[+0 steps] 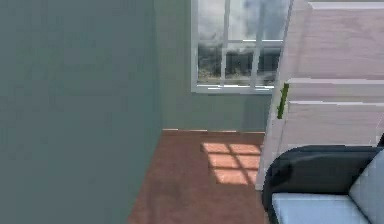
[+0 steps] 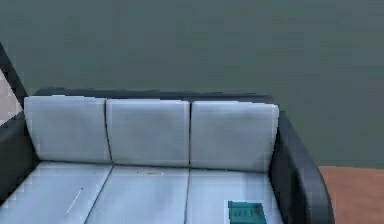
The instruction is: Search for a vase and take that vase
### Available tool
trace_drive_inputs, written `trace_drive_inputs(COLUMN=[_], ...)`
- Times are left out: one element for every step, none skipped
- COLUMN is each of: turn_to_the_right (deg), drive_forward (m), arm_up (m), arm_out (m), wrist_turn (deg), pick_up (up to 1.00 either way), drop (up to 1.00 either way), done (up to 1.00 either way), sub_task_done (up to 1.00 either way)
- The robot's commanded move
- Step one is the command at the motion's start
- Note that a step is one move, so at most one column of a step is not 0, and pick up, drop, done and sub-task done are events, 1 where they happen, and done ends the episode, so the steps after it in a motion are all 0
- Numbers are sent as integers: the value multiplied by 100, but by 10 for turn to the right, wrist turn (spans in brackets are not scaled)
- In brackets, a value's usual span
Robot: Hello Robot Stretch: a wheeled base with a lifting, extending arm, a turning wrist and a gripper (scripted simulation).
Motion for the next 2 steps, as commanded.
trace_drive_inputs(turn_to_the_right=[0, 30], drive_forward=[100, 0], arm_up=[0, 0], arm_out=[0, 0], wrist_turn=[0, 0], pick_up=[0, 0], drop=[0, 0], done=[0, 0], sub_task_done=[0, 0])
